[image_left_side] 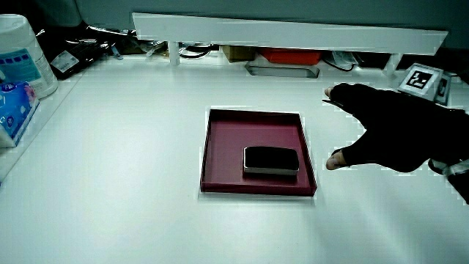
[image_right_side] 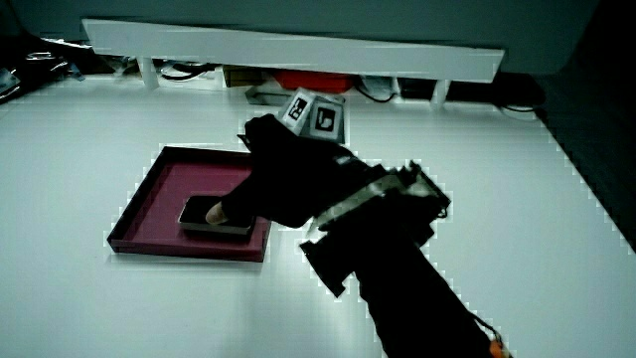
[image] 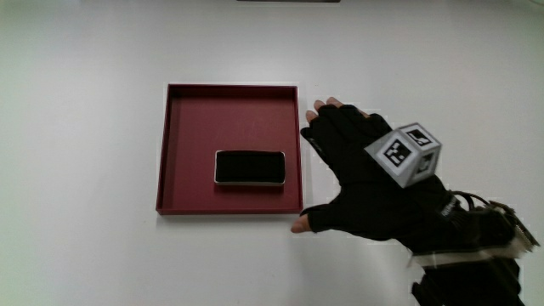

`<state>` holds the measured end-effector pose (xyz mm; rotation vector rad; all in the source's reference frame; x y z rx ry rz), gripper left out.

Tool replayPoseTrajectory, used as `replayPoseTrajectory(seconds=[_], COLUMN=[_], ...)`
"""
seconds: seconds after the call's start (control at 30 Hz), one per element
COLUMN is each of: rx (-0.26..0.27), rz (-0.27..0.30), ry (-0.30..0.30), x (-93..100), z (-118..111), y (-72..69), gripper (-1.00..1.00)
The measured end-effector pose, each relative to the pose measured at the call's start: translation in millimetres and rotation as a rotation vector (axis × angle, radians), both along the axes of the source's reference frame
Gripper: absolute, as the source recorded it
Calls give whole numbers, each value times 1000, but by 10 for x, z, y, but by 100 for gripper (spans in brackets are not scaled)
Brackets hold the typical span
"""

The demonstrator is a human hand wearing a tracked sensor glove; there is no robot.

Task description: Pick eraser

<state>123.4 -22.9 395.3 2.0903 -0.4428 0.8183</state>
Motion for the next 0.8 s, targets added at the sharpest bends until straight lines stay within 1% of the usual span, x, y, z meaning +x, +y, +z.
replayPoseTrajectory(seconds=[0.07, 0.23, 0.27, 0.3, 0.33, 0.37, 0.43, 0.47, 0.53, 0.57, 0.63, 0.67, 0.7, 0.73, 0.77, 0.8], rx=[51, 189, 183, 182, 154, 158, 160, 154, 147, 136, 111, 113, 100, 93, 87, 82], rz=[-40, -73, -72, -90, -91, -80, -89, -79, -49, -53, -46, -42, -40, -35, -39, -31], ry=[37, 134, 139, 158, 132, 136, 158, 137, 130, 122, 137, 134, 141, 124, 125, 118], x=[-92, -275, -302, -330, -362, -385, -426, -447, -457, -473, -494, -512, -523, -537, -538, -547], z=[11, 116, 171, 224, 240, 267, 370, 378, 504, 547, 682, 702, 747, 753, 837, 873], y=[-46, -135, -149, -164, -177, -190, -214, -222, -241, -247, -255, -254, -250, -247, -247, -249], gripper=[0, 0, 0, 0, 0, 0, 0, 0, 0, 0, 0, 0, 0, 0, 0, 0])
